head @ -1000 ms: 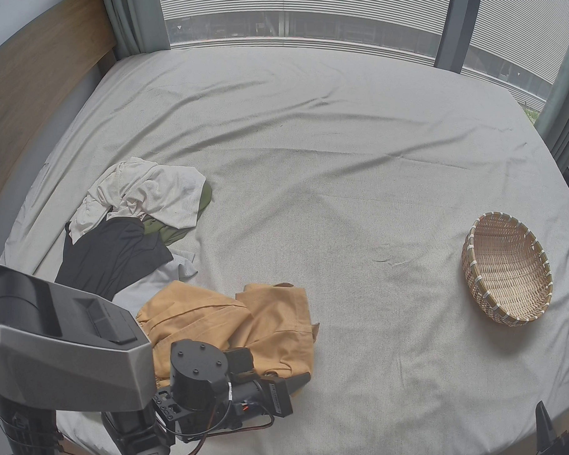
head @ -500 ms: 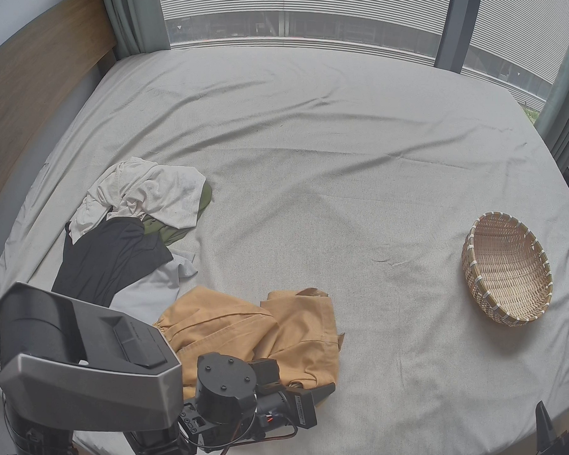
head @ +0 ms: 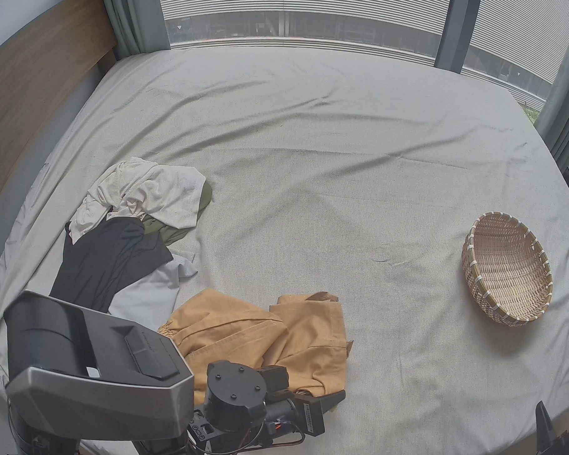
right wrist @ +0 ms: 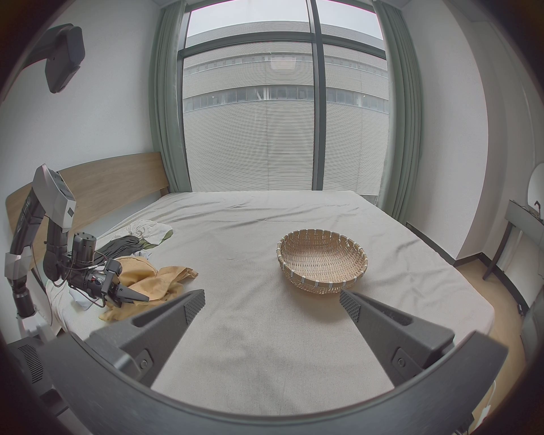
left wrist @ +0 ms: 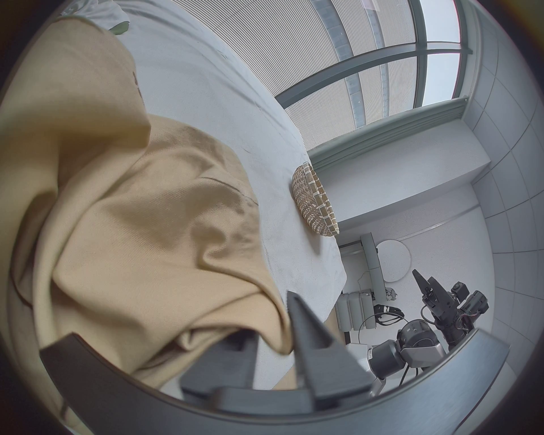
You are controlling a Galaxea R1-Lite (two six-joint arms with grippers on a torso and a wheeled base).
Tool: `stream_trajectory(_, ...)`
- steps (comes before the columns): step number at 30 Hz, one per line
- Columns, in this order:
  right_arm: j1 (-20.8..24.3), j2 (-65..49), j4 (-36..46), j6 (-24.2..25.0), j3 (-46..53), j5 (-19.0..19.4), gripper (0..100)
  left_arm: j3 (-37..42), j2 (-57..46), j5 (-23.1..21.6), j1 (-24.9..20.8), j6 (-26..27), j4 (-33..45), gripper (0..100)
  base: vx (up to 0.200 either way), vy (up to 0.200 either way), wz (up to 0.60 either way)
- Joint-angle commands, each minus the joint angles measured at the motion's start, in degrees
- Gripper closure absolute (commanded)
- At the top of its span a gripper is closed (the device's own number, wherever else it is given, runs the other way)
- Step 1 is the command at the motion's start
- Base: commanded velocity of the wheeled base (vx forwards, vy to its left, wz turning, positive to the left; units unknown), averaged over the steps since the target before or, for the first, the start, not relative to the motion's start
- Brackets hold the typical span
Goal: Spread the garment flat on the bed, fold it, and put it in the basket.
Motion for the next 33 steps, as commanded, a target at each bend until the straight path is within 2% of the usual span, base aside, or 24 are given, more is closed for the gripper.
stream_trajectory(1, 0.0, -0.6, 0.0, -0.1, 1.0, 0.0, 0, -0.2, 0.5, 0.2, -0.1, 0.1, -0.2, 0, 0.000, 0.000, 0.00)
stream_trajectory(6, 0.0, -0.7, 0.1, -0.6, 1.0, -0.2, 0, -0.4, -0.1, 4.6, -1.4, 0.1, -1.8, 0, 0.000, 0.000, 0.00)
stream_trajectory(9, -0.1, -0.8, -2.2, -1.2, -0.2, -0.2, 0, -0.1, -1.7, 5.8, -1.8, 0.3, -1.8, 0, 0.000, 0.000, 0.00)
stream_trajectory(11, -0.2, 0.7, -5.3, -1.3, -7.4, -0.3, 0, 0.5, -3.1, 6.0, -2.3, 0.3, -1.8, 0, 0.000, 0.000, 0.00)
stream_trajectory(13, 0.7, 7.6, -4.7, -1.2, -14.4, 0.3, 0, 1.4, -5.1, 6.0, -2.3, 0.4, -1.7, 0, 0.000, 0.000, 0.00)
stream_trajectory(15, 4.4, 14.8, -4.6, -0.9, -16.2, 1.8, 0, 2.1, -6.9, 6.0, -2.3, 0.4, -1.6, 0, 0.000, 0.000, 0.00)
stream_trajectory(17, 10.0, 20.7, -4.8, 1.0, -16.4, 4.2, 0, 2.7, -7.8, 6.0, -2.2, 0.4, -1.6, 0, 0.000, 0.000, 0.00)
stream_trajectory(21, 21.2, 36.2, -9.5, 12.9, -18.6, 6.8, 0, 4.8, -7.8, 6.8, -2.3, 0.4, -1.6, 0, 0.000, 0.000, 0.00)
stream_trajectory(24, 25.7, 45.0, -15.7, 17.6, -20.2, 7.4, 0, 5.1, -7.6, 7.5, -2.1, 0.8, -1.4, 0, 0.000, 0.000, 0.00)
stream_trajectory(28, 26.1, 58.7, -24.5, 18.4, -21.8, 8.8, 0, 5.7, -8.2, 7.6, -1.8, 1.2, -1.3, 0, 0.000, 0.000, 0.00)
stream_trajectory(30, 26.1, 59.9, -25.4, 18.4, -21.9, 9.1, 0, 5.9, -8.3, 7.6, -1.8, 1.2, -1.3, 0, 0.000, 0.000, 0.00)
stream_trajectory(33, 25.7, 69.1, -32.1, 18.6, -22.4, 11.1, 0, 6.8, -9.5, 8.2, -1.7, 1.3, -1.5, 0, 0.000, 0.000, 0.00)
